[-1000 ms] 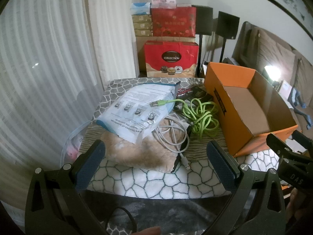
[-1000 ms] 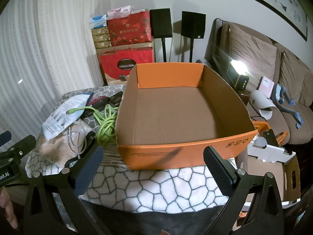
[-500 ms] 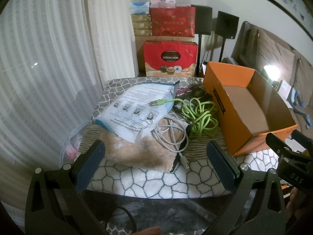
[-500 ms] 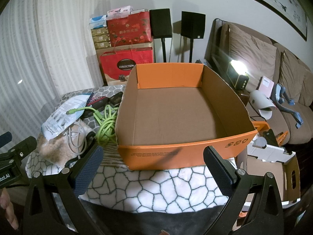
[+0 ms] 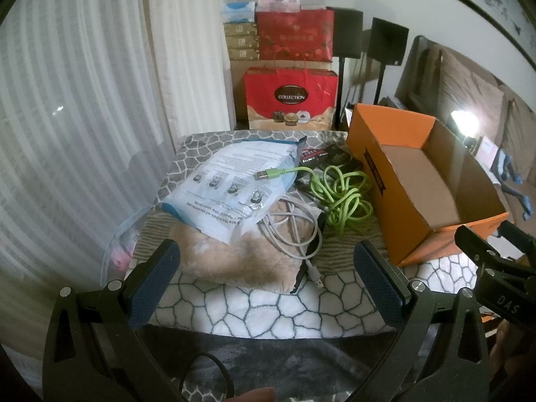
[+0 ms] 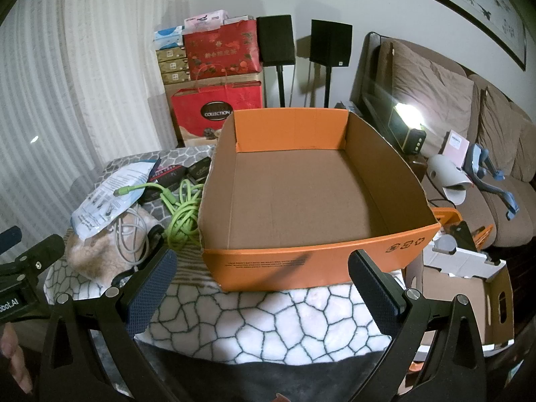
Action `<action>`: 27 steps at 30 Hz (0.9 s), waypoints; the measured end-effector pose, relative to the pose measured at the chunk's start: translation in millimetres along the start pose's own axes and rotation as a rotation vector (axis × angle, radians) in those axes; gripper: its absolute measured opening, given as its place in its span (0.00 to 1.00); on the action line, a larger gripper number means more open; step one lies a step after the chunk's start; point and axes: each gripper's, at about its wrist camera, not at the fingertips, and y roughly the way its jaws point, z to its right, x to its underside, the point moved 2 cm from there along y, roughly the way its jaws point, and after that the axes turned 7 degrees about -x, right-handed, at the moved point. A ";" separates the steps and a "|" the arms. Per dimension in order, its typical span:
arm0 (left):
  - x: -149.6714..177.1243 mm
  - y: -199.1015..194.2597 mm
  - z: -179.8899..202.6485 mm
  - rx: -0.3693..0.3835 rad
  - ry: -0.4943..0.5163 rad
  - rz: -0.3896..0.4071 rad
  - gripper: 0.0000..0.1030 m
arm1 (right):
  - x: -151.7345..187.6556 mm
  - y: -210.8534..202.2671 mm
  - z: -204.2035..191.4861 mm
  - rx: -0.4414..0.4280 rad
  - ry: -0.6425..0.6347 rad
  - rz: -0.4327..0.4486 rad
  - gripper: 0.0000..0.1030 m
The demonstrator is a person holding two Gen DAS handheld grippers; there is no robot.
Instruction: Organize objects
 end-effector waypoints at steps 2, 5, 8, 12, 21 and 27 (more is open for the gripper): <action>-0.4 -0.2 0.2 0.002 0.000 -0.002 1.00 | 0.0 0.1 -0.1 -0.001 0.000 0.000 1.00; -0.5 0.1 0.5 0.003 -0.001 -0.003 1.00 | 0.1 0.3 -0.1 0.000 0.000 0.000 1.00; -1.1 -0.3 -0.2 0.006 -0.001 -0.005 1.00 | 0.0 0.4 -0.2 0.000 0.000 0.001 1.00; -1.5 -0.7 0.4 0.009 0.000 -0.006 1.00 | 0.1 0.5 -0.1 0.000 0.000 0.001 1.00; -0.9 -0.8 1.4 0.012 -0.001 -0.008 1.00 | -0.1 0.3 -0.4 -0.001 0.000 0.001 1.00; -2.2 1.2 -4.2 0.016 -0.012 -0.018 1.00 | -0.1 0.4 -0.9 -0.001 0.001 0.001 1.00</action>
